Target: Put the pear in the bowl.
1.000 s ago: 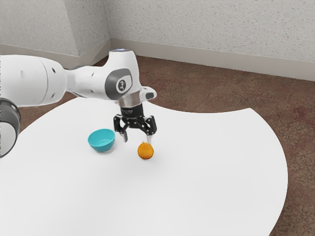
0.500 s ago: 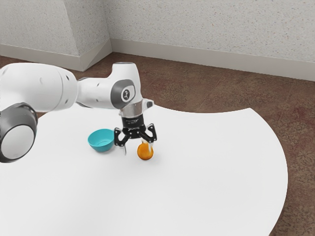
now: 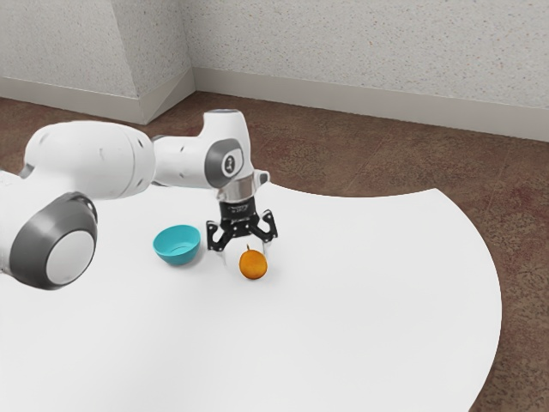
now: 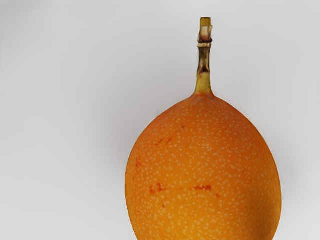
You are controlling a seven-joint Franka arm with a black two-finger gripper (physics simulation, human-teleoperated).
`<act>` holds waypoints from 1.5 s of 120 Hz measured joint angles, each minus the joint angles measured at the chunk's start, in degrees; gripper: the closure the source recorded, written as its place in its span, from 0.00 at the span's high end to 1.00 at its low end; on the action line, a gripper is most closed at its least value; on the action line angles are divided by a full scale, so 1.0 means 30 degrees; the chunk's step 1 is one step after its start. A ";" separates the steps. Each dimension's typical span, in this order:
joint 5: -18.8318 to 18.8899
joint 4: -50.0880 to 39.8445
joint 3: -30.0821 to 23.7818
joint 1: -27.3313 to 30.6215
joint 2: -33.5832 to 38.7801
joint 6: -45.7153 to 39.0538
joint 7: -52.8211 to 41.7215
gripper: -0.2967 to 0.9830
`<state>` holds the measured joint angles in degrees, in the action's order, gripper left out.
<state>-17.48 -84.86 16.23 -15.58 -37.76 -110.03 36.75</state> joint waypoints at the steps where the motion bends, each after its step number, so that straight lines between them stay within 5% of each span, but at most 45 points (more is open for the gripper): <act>1: -0.0002 0.0056 0.0014 0.0001 -0.0046 0.0029 0.0019 0.77; 148: -0.0671 0.2233 0.0072 0.0034 -0.2376 0.0688 0.0877 0.77; 180: -0.0697 0.2244 0.0094 0.0035 -0.2395 0.0814 0.0804 0.62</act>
<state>-19.57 -78.13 16.52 -15.47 -44.94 -107.58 39.17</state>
